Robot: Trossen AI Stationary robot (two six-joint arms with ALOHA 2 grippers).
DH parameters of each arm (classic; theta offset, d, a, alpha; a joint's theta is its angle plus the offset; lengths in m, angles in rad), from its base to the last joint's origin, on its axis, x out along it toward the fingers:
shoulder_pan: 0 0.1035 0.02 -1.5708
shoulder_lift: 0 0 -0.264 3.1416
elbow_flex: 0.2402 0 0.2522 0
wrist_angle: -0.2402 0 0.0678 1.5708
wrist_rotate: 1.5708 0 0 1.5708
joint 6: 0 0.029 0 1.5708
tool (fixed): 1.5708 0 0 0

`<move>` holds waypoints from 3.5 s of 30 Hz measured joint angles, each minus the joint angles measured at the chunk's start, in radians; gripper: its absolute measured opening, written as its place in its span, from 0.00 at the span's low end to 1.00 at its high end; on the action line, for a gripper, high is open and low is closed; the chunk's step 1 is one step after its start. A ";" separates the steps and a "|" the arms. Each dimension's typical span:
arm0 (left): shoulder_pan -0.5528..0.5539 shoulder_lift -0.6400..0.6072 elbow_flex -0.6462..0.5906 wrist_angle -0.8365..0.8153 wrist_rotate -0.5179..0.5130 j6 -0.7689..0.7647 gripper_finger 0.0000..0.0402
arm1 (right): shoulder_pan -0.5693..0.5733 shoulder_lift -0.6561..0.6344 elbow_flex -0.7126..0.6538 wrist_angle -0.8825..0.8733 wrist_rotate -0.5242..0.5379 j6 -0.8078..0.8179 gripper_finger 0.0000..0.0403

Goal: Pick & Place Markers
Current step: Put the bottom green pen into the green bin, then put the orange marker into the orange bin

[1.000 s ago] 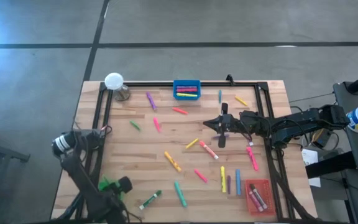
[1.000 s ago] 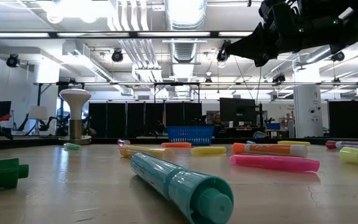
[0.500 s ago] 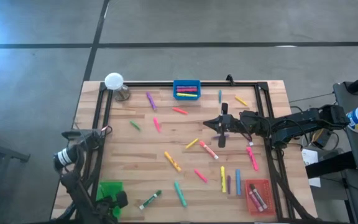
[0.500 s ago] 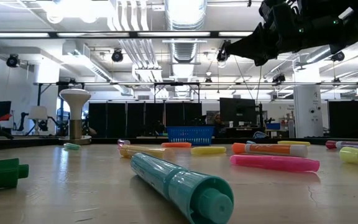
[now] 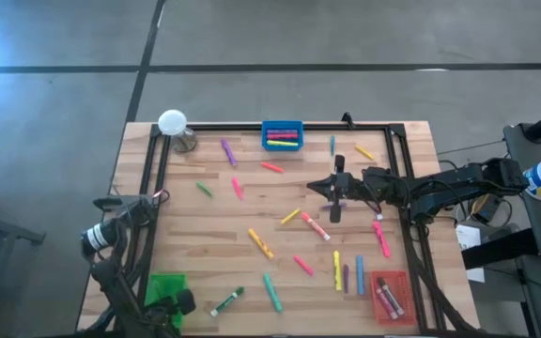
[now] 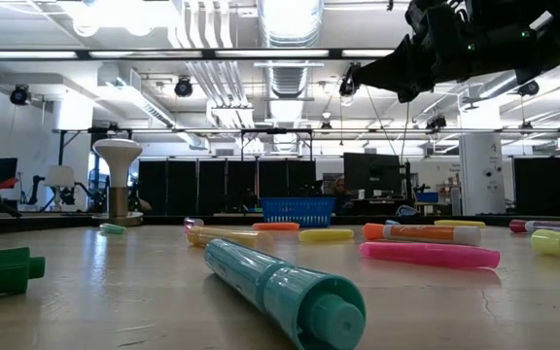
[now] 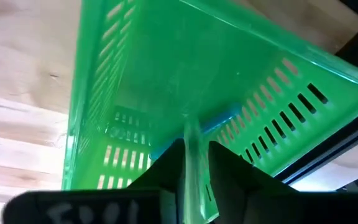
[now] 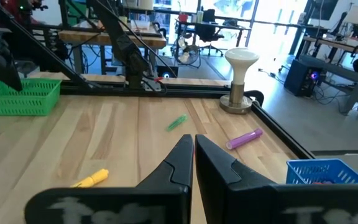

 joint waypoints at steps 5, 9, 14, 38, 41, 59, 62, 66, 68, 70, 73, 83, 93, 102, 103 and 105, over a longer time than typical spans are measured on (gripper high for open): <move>0.000 0.000 0.000 0.001 -0.020 -0.036 0.20 | 0.000 0.000 0.000 0.000 0.000 0.000 0.03; 0.000 0.000 0.000 -0.015 -0.019 -0.052 0.20 | 0.000 0.000 0.000 0.000 0.000 0.000 0.03; 0.005 0.000 0.000 -0.124 -0.022 -0.225 0.21 | 0.000 0.000 0.000 0.000 0.000 0.000 0.03; 0.462 -0.626 -0.854 1.208 -0.585 -0.573 0.00 | 0.000 0.000 0.000 0.007 0.000 0.067 0.03; 0.564 -0.659 -1.015 1.542 -0.557 -0.433 0.00 | 0.000 0.000 0.000 0.005 0.000 0.114 0.03; 0.940 -0.642 -1.303 2.206 -0.447 -0.138 0.00 | 0.113 0.030 0.175 -0.470 0.243 0.318 0.26; 0.975 -0.642 -1.305 2.221 -0.450 -0.115 0.00 | 0.148 0.070 0.227 -0.591 0.244 0.378 0.33; 1.006 -0.642 -1.309 2.253 -0.454 -0.157 0.00 | 0.188 0.148 0.291 -0.782 0.253 0.482 0.42; 1.009 -0.642 -1.309 2.251 -0.454 -0.182 0.00 | 0.203 0.192 0.326 -0.883 0.257 0.542 0.46; 1.009 -0.642 -1.311 2.234 -0.454 -0.185 0.00 | 0.218 0.232 0.355 -0.991 0.257 0.606 0.50; 1.009 -0.641 -1.312 2.209 -0.450 -0.194 0.00 | 0.226 0.285 0.386 -1.087 0.250 0.770 0.53; 1.009 -0.637 -1.312 2.216 -0.450 -0.199 0.00 | 0.224 0.433 0.431 -1.091 0.156 0.876 0.54; 1.009 -0.637 -1.312 2.214 -0.456 -0.227 0.00 | 0.194 0.605 0.555 -1.099 0.148 0.761 0.50; 1.008 -0.637 -1.316 2.201 -0.458 -0.242 0.00 | 0.172 0.642 0.582 -1.112 0.067 0.737 0.30; 1.008 -0.637 -1.316 2.202 -0.458 -0.242 0.00 | 0.172 0.634 0.580 -1.126 0.062 0.738 0.27; 1.008 -0.637 -1.320 2.202 -0.458 -0.243 0.00 | 0.172 0.609 0.577 -1.154 0.063 0.747 0.21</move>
